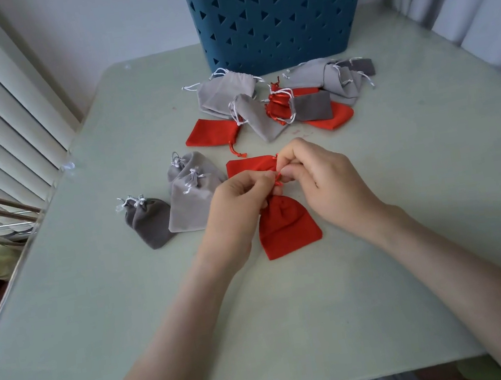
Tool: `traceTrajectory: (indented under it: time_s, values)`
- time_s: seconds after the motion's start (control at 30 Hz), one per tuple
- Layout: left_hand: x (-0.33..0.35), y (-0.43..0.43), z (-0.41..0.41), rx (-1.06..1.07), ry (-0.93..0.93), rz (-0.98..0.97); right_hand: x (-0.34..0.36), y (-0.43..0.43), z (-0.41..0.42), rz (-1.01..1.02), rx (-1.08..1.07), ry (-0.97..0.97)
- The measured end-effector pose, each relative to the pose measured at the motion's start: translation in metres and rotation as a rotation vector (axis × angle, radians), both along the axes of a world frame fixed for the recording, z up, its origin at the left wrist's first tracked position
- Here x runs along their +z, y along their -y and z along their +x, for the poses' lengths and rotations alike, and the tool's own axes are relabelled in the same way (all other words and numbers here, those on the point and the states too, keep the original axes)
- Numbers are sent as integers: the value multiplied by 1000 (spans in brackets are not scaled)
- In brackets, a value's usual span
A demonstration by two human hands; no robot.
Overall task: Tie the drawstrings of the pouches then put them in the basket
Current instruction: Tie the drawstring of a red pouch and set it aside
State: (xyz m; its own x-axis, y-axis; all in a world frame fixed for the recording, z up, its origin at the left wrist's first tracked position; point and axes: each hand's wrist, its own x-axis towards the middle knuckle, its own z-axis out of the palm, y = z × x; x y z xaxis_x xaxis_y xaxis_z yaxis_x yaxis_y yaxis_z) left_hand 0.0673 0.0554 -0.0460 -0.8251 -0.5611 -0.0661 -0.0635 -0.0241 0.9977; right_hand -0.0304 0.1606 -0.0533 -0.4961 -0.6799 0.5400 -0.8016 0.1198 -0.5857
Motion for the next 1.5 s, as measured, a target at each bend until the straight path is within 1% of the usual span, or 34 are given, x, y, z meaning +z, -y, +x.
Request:
traceTrajectory:
  time_s: [0.07,0.1,0.13,0.23,0.27,0.3,0.37,0.4,0.5,0.53,0.67,0.77,0.9,0.97,1.03,1.1,1.17,1.23,1.27,1.4,1.5]
  values:
    - [1,1,0,-25,-6,11,1,1,0,-14,-9,49]
    - [1,1,0,-34,-11,18,2,1,1,-21,-12,108]
    - [2,2,1,-39,-18,21,3,1,1,-21,-6,198]
    - [2,1,2,-41,-59,19,6,1,0,32,56,574]
    - [2,1,3,-36,-79,25,6,1,-1,66,88,649]
    - [2,0,3,-25,-98,39,5,1,-1,98,118,679]
    - [2,0,2,7,-128,55,4,1,0,110,154,696]
    - [2,0,2,27,-137,27,5,2,1,86,156,714]
    - [-3,2,1,86,-130,-163,10,2,2,6,135,810]
    - [-5,2,1,101,-129,-197,11,2,3,-5,140,835]
    - [-5,3,2,92,-132,-167,11,5,8,-27,146,847]
    - [-3,1,2,85,-142,-118,11,7,9,-46,100,820]
    - [-3,-1,0,75,-148,-34,8,5,5,2,15,747]
    - [-5,-1,-1,88,-135,-76,7,5,4,70,-54,622]
    - [-9,-2,-2,121,-114,-170,9,6,5,139,-112,498]
    - [-11,-2,-4,140,-109,-227,10,6,6,161,-129,460]
    - [-11,-1,-4,139,-116,-241,12,4,5,172,-118,467]
    - [-10,-1,-5,125,-129,-224,13,3,3,187,-79,517]
    - [-9,-2,-5,110,-140,-195,14,2,1,187,-45,572]
    - [-5,-4,-4,13,-223,-34,15,-1,-5,160,146,848]
    - [-5,-3,-4,-47,-262,12,14,-5,-13,108,298,1107]
